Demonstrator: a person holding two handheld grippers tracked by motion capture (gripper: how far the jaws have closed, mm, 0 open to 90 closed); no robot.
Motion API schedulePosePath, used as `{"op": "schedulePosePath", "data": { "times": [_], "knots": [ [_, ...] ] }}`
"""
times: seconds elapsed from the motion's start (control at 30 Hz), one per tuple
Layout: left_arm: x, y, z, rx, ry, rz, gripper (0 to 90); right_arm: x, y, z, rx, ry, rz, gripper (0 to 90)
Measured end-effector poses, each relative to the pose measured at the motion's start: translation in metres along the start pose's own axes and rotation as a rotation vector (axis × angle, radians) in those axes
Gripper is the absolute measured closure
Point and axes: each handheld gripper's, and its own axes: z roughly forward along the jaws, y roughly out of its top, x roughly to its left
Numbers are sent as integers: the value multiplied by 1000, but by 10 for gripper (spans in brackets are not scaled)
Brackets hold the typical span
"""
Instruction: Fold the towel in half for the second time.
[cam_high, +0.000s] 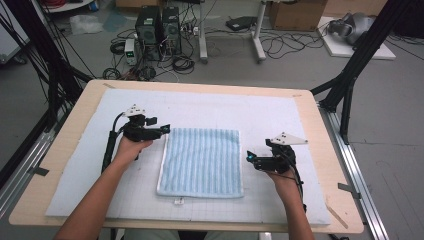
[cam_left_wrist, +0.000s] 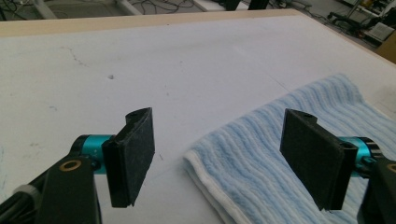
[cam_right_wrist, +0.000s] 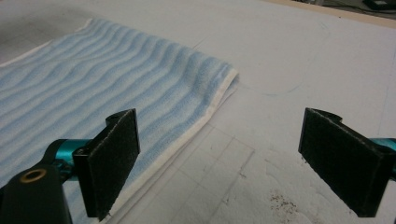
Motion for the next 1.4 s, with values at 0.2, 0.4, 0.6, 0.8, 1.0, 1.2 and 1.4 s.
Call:
{"op": "schedulePosePath", "data": {
  "times": [0.2, 0.4, 0.6, 0.8, 1.0, 1.2, 1.4],
  "knots": [
    [9, -10, 14, 78, 13, -11, 362, 1, 0, 1, 8, 7, 9, 117],
    [2, -7, 28, 138, 2, 70, 442, 3, 1, 8, 18, 15, 1, 117],
    [-5, -7, 38, 203, 25, 134, 633, 3, 6, 20, 44, 19, 4, 117],
    [-4, -7, 37, 190, 10, 116, 854, -9, 12, 45, 79, 15, 49, 119],
    [-1, -7, 36, 181, -5, 83, 862, -20, 28, 82, 133, 39, 50, 340],
    [1, -7, 35, 177, -15, 62, 863, -22, 38, 104, 157, 64, 39, 478],
    [1, -7, 35, 173, -22, 50, 865, -22, 36, 114, 206, 72, 17, 625]
  ]
}}
